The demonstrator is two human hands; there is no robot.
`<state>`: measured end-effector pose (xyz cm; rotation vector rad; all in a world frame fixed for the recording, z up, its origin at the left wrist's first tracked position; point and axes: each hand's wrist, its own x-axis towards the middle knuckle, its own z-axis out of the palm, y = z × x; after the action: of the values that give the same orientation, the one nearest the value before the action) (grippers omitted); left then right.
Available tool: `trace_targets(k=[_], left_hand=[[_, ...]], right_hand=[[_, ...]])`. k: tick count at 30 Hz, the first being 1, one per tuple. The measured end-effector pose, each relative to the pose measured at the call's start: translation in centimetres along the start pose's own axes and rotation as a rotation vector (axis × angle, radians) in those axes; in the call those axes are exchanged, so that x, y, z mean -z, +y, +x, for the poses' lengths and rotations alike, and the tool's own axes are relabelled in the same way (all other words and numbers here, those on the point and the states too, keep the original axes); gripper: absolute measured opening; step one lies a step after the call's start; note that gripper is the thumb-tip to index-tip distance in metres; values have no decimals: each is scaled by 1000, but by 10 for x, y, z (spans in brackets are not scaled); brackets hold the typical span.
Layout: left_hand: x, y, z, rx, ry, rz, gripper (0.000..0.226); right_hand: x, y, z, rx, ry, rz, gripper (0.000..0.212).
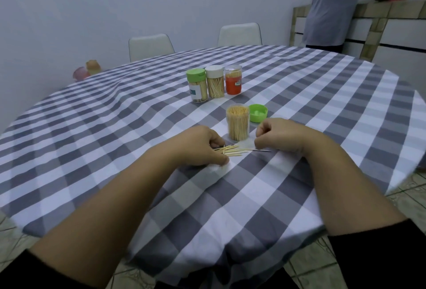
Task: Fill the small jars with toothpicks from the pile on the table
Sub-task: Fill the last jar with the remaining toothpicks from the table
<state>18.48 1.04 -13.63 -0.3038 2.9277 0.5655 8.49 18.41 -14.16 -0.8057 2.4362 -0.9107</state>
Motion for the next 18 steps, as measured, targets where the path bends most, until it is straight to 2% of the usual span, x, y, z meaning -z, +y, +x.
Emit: trace_targets(k=[3,6,11,14,18], left_hand=[[-1,2,3,11,-1,-42,34],[-2,5,4,2,-1,-50,30],[-2,11,5,-48,20,82,31],[-1,9,5,-51,14,77,34],[2,5,3,-14,-6,75,37]], right_hand=[[0,1,-1,-13,-67,-85,5],[1,2,0,-4,-58,-107,9],[-10,-7,2,65,-65,-24,6],[-8,-6,3,101,-18,-25,4],[2,3,-1,50,-8,-63,9]])
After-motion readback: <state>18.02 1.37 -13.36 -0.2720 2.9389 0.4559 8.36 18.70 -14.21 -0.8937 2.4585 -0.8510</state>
